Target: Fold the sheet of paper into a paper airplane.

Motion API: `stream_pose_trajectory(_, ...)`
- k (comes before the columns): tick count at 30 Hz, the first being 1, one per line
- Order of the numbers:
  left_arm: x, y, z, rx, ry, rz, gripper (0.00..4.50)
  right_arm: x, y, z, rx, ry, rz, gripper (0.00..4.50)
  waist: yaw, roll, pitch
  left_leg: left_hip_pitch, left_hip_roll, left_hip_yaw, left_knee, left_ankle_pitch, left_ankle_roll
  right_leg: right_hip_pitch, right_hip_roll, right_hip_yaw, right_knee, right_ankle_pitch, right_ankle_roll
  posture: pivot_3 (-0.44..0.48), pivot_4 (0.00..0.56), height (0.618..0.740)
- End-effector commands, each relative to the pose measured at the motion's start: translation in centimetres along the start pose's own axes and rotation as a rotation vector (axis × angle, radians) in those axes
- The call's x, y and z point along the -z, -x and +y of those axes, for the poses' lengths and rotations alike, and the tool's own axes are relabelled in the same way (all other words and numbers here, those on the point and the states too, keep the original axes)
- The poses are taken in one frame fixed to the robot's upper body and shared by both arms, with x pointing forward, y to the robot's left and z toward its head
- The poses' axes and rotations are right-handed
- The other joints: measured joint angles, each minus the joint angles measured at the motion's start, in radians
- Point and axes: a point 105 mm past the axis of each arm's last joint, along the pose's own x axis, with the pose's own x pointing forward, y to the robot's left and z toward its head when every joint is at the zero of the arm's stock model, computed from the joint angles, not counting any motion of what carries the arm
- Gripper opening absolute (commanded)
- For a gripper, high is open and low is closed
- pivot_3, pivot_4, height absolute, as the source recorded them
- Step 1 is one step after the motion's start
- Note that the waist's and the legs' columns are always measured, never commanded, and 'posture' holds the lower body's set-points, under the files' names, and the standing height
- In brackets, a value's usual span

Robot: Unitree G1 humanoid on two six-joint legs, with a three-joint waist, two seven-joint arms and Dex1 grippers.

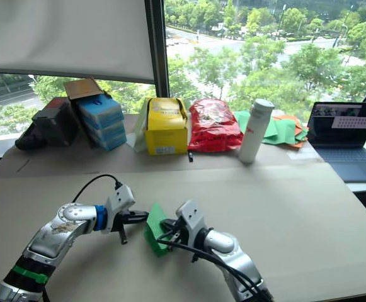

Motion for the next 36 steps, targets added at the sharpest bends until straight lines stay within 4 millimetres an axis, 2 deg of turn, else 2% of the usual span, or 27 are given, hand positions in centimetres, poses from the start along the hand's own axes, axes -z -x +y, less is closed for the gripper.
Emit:
stream_pose_trajectory(1, -2.1, 1.2, 0.5, -0.04, -0.028, -0.061, 0.04, -1.1, -0.2, 0.5, -0.03, 0.034, -0.038, 0.0, 0.0, 0.0, 0.0, 0.0, 0.0, 0.0, 0.0, 0.0, 0.0, 0.0, 0.0, 0.0, 0.0, 0.0, 0.0, 0.0, 0.15, 0.74)
stream_pose_trajectory(4, -3.6, 1.8, 0.6, -0.049, -0.047, -0.102, 0.04, -0.9, -0.2, 0.5, -0.034, 0.036, -0.023, 0.0, -0.001, 0.0, 0.0, 0.0, 0.0, 0.0, 0.0, 0.0, 0.0, 0.0, 0.0, 0.0, 0.0, 0.0, 0.0, 0.0, 0.15, 0.74)
stream_pose_trajectory(7, -4.6, 1.4, -1.2, 0.029, -0.049, -0.148, 0.04, -0.6, -0.2, 0.4, -0.03, 0.036, -0.01, 0.0, -0.001, 0.0, 0.0, 0.0, 0.0, 0.0, 0.0, 0.0, -0.001, 0.0, 0.0, 0.0, 0.0, 0.0, 0.0, 0.0, 0.15, 0.74)
stream_pose_trajectory(9, -3.8, 1.0, -1.9, 0.055, -0.021, -0.132, 0.04, -0.5, -0.2, 0.3, -0.03, 0.036, -0.008, 0.0, -0.002, 0.0, 0.0, 0.0, 0.0, 0.0, 0.0, 0.0, -0.001, 0.0, 0.0, 0.0, 0.0, 0.0, 0.0, 0.0, 0.15, 0.74)
stream_pose_trajectory(15, 1.2, 0.4, -2.2, 0.022, 0.041, -0.018, 0.04, -0.7, 0.0, -0.1, -0.018, 0.047, -0.002, 0.0, -0.004, 0.0, 0.0, 0.001, 0.0, 0.0, -0.001, 0.001, -0.002, -0.001, 0.001, 0.001, 0.003, -0.001, -0.001, 0.0, 0.15, 0.74)
stream_pose_trajectory(17, 2.2, 0.2, -2.4, 0.018, 0.05, 0.0, 0.04, -0.8, 0.1, -0.2, -0.015, 0.053, -0.001, 0.0, -0.002, -0.001, 0.0, 0.001, 0.0, 0.0, 0.0, 0.001, -0.002, 0.0, 0.0, 0.001, 0.003, -0.001, -0.001, 0.0, 0.15, 0.74)
stream_pose_trajectory(22, 2.7, -0.7, -3.5, 0.054, 0.043, 0.003, 0.04, -0.9, 0.2, -0.4, -0.016, 0.084, 0.018, 0.0, 0.002, -0.001, 0.0, 0.003, 0.0, 0.0, -0.001, 0.001, -0.001, 0.001, -0.003, 0.001, 0.002, -0.001, -0.001, 0.0, 0.15, 0.74)
stream_pose_trajectory(26, 2.9, -1.1, -3.6, 0.051, 0.044, 0.003, 0.04, -1.1, 0.2, -1.0, -0.003, 0.116, 0.039, 0.0, 0.002, -0.001, 0.0, 0.003, 0.0, 0.0, -0.001, 0.001, -0.001, 0.001, -0.003, 0.001, 0.003, -0.001, -0.001, 0.0, 0.15, 0.74)
stream_pose_trajectory(30, 2.8, -1.2, -3.3, 0.049, 0.023, 0.007, 0.04, 0.5, 0.8, -1.7, 0.003, 0.148, 0.168, 0.0, 0.004, -0.001, 0.0, 0.003, 0.0, 0.0, -0.001, 0.001, -0.001, 0.001, -0.003, 0.001, 0.003, -0.001, -0.001, 0.0, 0.15, 0.74)
stream_pose_trajectory(36, 2.7, -1.5, -2.8, 0.083, -0.055, 0.027, 0.04, 1.9, 2.1, -0.4, -0.04, 0.126, 0.237, 0.0, 0.012, -0.001, 0.0, 0.004, -0.001, 0.0, 0.0, 0.0, 0.0, 0.002, -0.004, 0.001, 0.002, -0.001, -0.001, 0.0, 0.15, 0.74)
